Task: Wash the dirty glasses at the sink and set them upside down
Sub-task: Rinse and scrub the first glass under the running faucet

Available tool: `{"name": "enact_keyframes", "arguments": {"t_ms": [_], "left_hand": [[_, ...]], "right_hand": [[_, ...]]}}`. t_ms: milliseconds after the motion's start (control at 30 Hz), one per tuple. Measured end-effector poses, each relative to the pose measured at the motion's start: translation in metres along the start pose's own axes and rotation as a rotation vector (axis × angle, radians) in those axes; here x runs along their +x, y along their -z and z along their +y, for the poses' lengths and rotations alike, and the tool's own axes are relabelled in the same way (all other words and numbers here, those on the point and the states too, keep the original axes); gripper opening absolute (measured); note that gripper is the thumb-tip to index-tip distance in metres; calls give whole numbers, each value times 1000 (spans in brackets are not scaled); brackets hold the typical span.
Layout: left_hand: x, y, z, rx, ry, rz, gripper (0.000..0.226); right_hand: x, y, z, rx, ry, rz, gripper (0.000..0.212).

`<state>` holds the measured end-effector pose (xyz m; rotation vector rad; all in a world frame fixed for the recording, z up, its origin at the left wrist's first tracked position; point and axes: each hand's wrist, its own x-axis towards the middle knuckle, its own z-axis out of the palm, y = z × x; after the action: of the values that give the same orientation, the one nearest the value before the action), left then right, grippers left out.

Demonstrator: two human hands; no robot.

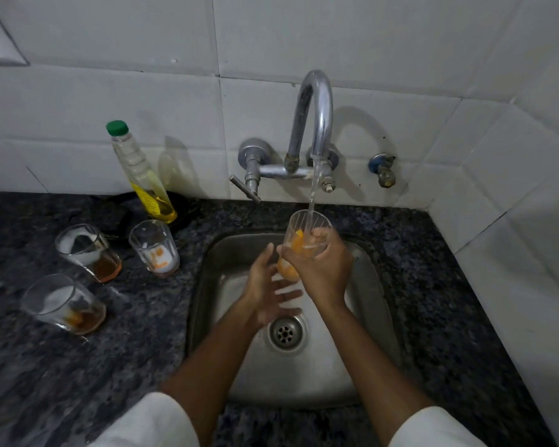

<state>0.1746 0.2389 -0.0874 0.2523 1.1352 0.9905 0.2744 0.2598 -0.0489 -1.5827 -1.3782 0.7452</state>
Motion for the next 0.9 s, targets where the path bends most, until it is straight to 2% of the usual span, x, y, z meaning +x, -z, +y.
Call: {"name": "enact_keyframes", "arguments": {"t_ms": [67, 167, 233, 300, 333, 367, 433, 467, 533, 567, 633, 667, 733, 767, 800, 833, 867, 900], "left_hand": [[5, -10, -17, -312, 18, -154, 67], [13, -15, -8, -577, -65, -211, 53], [22, -10, 1, -564, -94, -170, 53], [29, -4, 8, -509, -76, -128, 53], [31, -4, 10, -479, -74, -121, 53], [34, -4, 12, -443, -70, -129, 52], [35, -4, 16, -353, -46, -144, 50], [36, -3, 16, -291, -33, -144, 50], [37, -1, 13, -170, -51, -131, 57], [37, -2, 11, -164, -90, -132, 59], [36, -1, 6, -315, -196, -177, 48], [39, 1, 6, -404, -236, -199, 39], [45, 5, 17, -410, -244, -180, 33], [47, 6, 23, -322, -208, -153, 34], [49, 8, 28, -220, -149, -109, 35], [50, 8, 31, -158, -109, -75, 34], [52, 8, 29, -127, -106, -75, 34], [52, 8, 25, -134, -138, -111, 35]], "right_hand": [[-2, -3, 0, 15, -27, -63, 57], [-1, 4, -1, -71, 18, -219, 55], [-2, 22, -4, -263, 235, -154, 65], [-1, 39, -10, -456, 585, -70, 61], [-2, 45, -14, -540, 698, -147, 53], [0, 48, -18, -625, 731, -293, 45], [8, 43, -19, -760, 619, -604, 36], [15, 38, -17, -795, 548, -687, 33], [23, 25, -18, -790, 438, -713, 28], [25, 16, -17, -706, 314, -719, 26], [23, 3, -20, -322, 8, -719, 19], [20, 2, -21, -220, -39, -728, 17], [21, 7, -15, -273, 13, -847, 23], [24, 10, -7, -476, 100, -945, 30], [27, 11, 0, -728, 230, -974, 37], [30, 11, 4, -885, 318, -925, 39], [30, 8, 7, -920, 358, -882, 36], [29, 3, 4, -818, 370, -831, 30]]}}
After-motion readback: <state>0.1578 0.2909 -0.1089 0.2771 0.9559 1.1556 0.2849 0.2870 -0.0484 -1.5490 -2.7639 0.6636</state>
